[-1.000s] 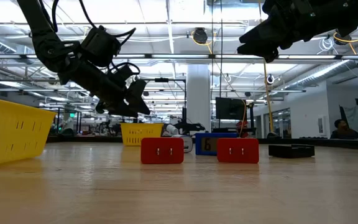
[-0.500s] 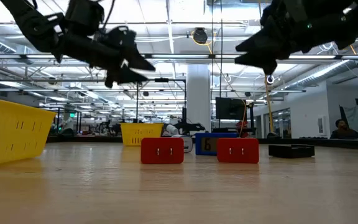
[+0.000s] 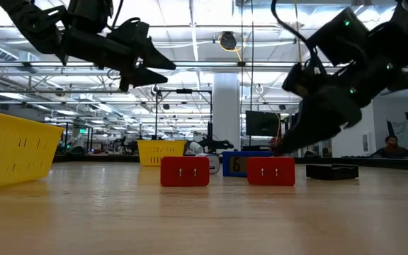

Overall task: Pick & Place Office items
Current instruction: Put the light blue charger adapter into the top yellow bin

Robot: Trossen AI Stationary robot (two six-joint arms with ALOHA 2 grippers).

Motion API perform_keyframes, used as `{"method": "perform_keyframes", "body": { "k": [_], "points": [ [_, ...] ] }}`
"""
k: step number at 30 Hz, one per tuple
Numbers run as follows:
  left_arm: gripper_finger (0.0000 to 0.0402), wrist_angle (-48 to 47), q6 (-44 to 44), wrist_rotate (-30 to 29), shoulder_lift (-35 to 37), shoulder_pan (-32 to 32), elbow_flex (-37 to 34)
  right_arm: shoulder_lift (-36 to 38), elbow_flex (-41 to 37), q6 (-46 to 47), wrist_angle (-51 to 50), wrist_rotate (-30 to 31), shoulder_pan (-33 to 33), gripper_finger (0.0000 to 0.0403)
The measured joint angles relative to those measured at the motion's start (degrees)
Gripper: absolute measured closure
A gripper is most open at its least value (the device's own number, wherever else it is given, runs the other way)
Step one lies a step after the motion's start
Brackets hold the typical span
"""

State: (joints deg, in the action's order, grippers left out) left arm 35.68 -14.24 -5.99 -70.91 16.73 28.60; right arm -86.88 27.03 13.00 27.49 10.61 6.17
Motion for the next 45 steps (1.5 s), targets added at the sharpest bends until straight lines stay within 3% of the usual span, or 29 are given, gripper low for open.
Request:
{"method": "perform_keyframes", "body": {
  "k": [8,16,20,30,45],
  "points": [
    [0.0159,-2.15,-2.55,0.03,-0.02,-0.47,0.0,-3.2,0.04,0.87,3.41,0.82,-0.48,0.0178],
    [0.0159,-2.23,-2.47,0.01,0.0,-0.79,0.0,-3.16,0.09,-2.7,6.08,2.92,-0.96,0.0098],
    [0.0152,-2.93,-2.47,0.0,0.0,-0.76,0.0,-3.99,0.09,-5.97,8.27,2.97,-0.94,0.0079],
    [0.0139,-3.06,-2.47,-0.02,-0.01,-0.74,0.0,-12.55,2.06,-8.18,15.73,3.43,-1.64,0.009],
    [0.0153,-3.9,-2.49,-0.01,0.0,-0.76,0.0,-13.57,1.86,-4.58,14.12,-0.23,-4.33,0.0123]
  ]
}}
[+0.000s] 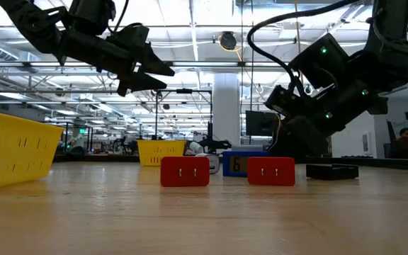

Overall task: Pick & Place Office items
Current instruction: Put the light blue charger adapter into the top yellow bin

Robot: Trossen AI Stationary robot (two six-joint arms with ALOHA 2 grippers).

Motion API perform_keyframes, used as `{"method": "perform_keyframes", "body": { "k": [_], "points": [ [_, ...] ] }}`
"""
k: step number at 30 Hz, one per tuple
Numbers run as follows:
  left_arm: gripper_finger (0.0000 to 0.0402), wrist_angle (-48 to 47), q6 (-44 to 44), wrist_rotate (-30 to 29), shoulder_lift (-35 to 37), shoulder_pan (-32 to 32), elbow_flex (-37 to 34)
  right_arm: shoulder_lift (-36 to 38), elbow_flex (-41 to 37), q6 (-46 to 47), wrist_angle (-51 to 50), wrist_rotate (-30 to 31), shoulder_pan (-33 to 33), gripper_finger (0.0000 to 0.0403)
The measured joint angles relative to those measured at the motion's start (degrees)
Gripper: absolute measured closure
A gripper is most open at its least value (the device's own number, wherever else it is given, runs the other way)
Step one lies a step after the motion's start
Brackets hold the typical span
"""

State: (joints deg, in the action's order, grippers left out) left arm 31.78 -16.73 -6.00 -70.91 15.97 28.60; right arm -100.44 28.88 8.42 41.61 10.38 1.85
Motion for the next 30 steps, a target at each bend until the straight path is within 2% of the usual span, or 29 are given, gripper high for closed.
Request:
{"method": "perform_keyframes", "body": {
  "k": [4,10,22,30],
  "points": [
    [0.0144,-0.03,0.01,-0.02,0.0,0.02,0.0,0.0,0.0,-0.12,0.26,0.83,0.0,0.013],
    [0.0136,-0.01,0.0,-0.04,-0.01,0.02,0.0,0.0,-0.02,2.53,0.7,7.64,-0.02,0.0141],
    [0.0158,-0.03,0.0,-0.04,-0.02,0.02,0.0,0.0,-0.02,5.11,3.72,7.39,0.0,0.0169],
    [0.0144,-0.02,-0.34,-0.04,0.0,0.02,0.0,0.0,-0.02,6.55,2.69,7.35,0.15,0.019]
  ]
}}
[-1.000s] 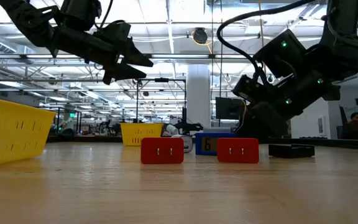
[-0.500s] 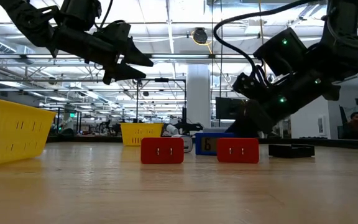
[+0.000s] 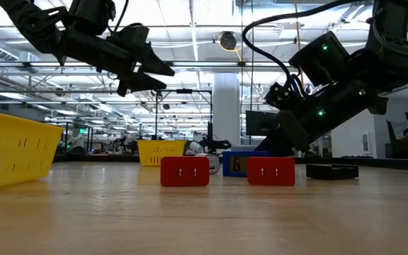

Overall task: Pick & Place Office items
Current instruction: Put the light blue charger adapter into the top yellow bin

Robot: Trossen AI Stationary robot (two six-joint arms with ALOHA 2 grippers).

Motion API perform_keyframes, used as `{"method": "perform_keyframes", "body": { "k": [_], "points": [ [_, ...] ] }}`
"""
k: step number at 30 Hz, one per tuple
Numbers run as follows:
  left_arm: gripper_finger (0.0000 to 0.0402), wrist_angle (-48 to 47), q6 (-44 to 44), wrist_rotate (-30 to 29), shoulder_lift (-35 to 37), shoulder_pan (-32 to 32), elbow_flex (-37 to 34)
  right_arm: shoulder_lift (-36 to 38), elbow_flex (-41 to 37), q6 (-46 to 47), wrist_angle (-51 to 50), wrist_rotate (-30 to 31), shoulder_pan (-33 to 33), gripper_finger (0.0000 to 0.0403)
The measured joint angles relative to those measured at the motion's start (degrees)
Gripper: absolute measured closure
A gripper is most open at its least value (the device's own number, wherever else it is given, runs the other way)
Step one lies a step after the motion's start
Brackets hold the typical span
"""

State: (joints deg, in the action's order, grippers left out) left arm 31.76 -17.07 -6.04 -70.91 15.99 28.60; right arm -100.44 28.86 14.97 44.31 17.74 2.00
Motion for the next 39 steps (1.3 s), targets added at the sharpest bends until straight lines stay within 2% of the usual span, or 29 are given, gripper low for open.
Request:
{"method": "perform_keyframes", "body": {
  "k": [7,26,32,39],
  "points": [
    [0.0133,0.05,0.01,-0.02,-0.01,0.0,0.0,0.0,0.0,0.01,0.69,-1.74,0.0,0.0209],
    [0.0133,0.12,0.05,0.0,-0.01,0.0,0.0,0.01,0.0,-0.01,0.93,-1.78,0.04,0.0275],
    [0.0133,0.16,0.08,0.0,-0.01,0.0,0.0,0.02,0.0,-0.43,0.93,-2.15,0.04,0.0279],
    [0.0133,0.16,-0.05,0.0,0.0,0.0,0.0,2.5,-0.08,-0.65,0.66,-6.96,-0.02,0.028]
  ]
}}
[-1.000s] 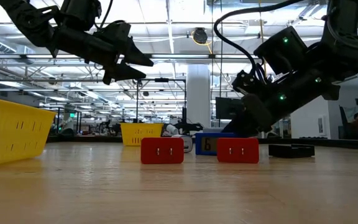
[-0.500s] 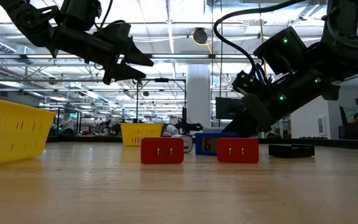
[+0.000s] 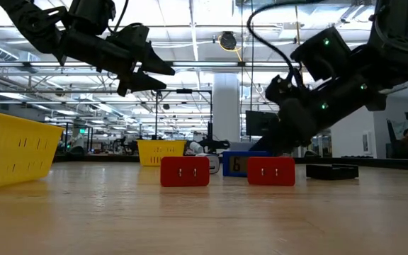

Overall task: Pick & Place Office items
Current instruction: Put the light blue charger adapter into the top yellow bin

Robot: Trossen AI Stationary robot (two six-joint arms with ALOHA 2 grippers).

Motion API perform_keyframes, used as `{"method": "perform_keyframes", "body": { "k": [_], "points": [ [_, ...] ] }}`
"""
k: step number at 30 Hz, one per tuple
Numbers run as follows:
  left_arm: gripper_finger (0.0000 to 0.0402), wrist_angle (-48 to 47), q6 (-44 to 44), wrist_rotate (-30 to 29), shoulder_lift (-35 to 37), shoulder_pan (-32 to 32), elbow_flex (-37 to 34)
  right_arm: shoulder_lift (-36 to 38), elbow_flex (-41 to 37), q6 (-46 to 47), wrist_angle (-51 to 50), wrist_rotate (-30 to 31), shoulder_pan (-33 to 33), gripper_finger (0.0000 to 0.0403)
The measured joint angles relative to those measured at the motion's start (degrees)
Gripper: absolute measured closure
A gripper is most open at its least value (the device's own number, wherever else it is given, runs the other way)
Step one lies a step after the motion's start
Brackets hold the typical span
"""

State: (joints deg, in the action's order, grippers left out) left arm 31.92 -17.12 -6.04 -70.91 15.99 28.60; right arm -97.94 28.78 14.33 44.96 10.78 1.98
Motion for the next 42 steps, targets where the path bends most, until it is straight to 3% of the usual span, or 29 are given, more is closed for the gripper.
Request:
{"method": "perform_keyframes", "body": {
  "k": [20,27,33,42],
  "points": [
    [0.0133,-0.09,-0.63,0.04,0.0,-0.01,0.0,38.4,0.04,-10.95,-20.47,-0.55,-0.11,0.028],
    [0.0133,0.13,-3.9,0.02,0.0,-0.02,0.0,49.34,0.04,-11.16,-31.06,5.08,-0.68,0.028],
    [0.0133,0.12,-5.35,0.09,-0.01,0.0,-0.01,52.04,0.04,-8.74,-37.06,5.18,-0.61,0.028],
    [0.0133,7.26,1.13,8.07,-0.02,-3.95,-0.04,48.17,0.04,-7.5,-34.86,-5.56,-0.59,0.028]
  ]
}}
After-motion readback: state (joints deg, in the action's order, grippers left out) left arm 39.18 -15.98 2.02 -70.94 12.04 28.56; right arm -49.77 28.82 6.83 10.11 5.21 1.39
